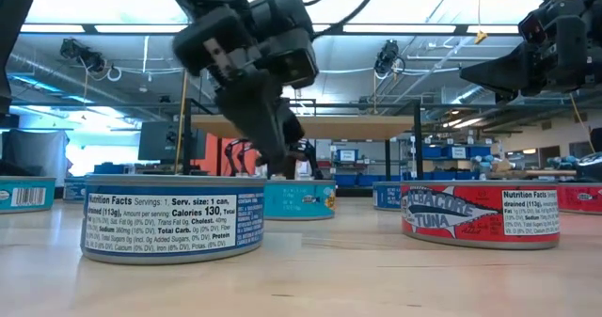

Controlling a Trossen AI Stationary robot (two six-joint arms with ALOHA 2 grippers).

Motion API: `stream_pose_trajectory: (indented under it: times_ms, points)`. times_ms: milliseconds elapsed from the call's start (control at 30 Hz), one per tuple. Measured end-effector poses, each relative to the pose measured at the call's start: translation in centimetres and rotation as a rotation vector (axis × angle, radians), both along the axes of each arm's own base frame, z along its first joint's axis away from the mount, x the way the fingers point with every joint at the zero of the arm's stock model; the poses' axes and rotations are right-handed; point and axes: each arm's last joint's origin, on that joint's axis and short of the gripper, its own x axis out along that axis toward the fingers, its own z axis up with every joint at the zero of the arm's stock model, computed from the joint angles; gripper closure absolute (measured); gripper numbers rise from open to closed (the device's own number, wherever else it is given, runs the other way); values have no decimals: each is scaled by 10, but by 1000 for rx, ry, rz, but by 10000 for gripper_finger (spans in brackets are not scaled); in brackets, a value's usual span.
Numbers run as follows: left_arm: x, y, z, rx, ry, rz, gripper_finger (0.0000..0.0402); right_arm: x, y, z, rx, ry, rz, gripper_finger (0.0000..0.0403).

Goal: Stack canned seafood by type on shelf
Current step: Put the yellow blue tuna can on the shelf

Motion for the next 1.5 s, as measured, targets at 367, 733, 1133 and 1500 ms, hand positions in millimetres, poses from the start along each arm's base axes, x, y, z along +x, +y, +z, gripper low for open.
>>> stream_pose_trajectory:
  times_ms: [367, 733, 1133, 1500]
  points:
    - [-6, -47, -2, 432, -30, -94, 342, 0, 0, 0, 0, 0, 0, 378]
    - [-10, -59, -3, 604, -35, -117, 339, 0, 0, 0, 0, 0, 0, 378]
    - [-7, -59, -10, 713, -49, -171, 356, 0, 0, 0, 0, 0, 0, 378]
    - [-4, -66, 8, 616, 9, -266, 399, 0, 0, 0, 0, 0, 0, 378]
